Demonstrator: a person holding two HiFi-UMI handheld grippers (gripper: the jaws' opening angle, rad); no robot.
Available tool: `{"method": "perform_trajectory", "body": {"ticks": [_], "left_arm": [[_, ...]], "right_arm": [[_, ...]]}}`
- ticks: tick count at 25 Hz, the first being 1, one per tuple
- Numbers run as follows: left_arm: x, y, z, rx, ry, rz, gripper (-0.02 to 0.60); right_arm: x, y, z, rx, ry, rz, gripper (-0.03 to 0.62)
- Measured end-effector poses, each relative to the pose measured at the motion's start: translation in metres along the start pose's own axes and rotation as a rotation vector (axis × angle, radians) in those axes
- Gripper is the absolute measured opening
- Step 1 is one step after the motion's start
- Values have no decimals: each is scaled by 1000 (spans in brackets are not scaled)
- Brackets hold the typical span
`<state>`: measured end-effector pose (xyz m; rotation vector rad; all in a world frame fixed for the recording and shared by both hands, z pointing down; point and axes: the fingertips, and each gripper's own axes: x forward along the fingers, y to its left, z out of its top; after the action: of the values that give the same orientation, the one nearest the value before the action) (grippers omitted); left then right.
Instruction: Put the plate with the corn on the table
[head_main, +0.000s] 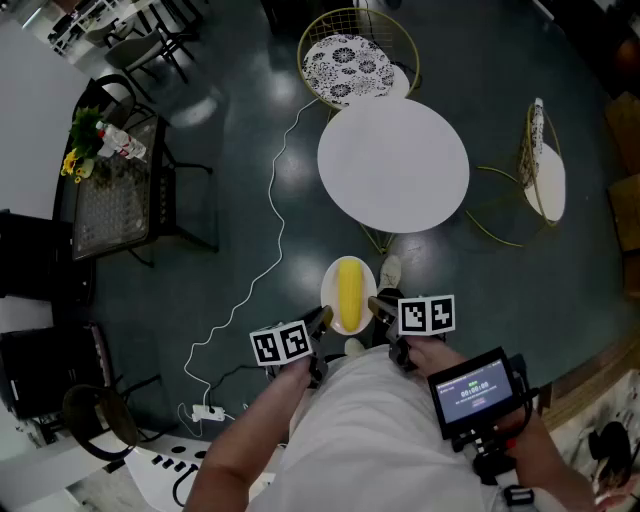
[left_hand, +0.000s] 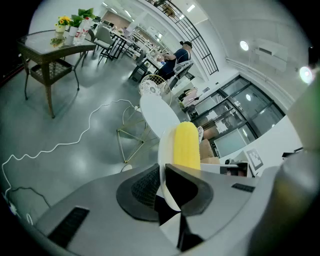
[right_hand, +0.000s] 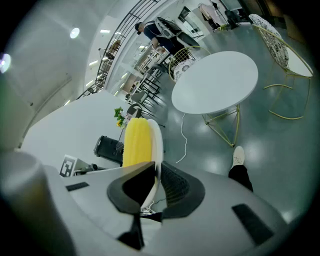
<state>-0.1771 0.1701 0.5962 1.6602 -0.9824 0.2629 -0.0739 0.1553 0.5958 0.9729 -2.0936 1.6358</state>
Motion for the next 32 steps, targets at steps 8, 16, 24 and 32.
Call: {"method": "perform_trajectory", "body": {"ticks": [8,16,24,32], "left_arm": [[-64,-19,-45,-7,-33,-3,41],[-79,-41,-71,-22,-80,2,41],[-90,-49,-90,-17,-114,8,41],[-91,-56,-108,-27,-116,3,41]], "right_arm": [[-40,47,-55,-42,11,31,44],[-65,48,-72,-63,6,54,44],[-78,53,-88,-84,-3,85,44],[-91,50,-101,-79,-16,95,44]]}}
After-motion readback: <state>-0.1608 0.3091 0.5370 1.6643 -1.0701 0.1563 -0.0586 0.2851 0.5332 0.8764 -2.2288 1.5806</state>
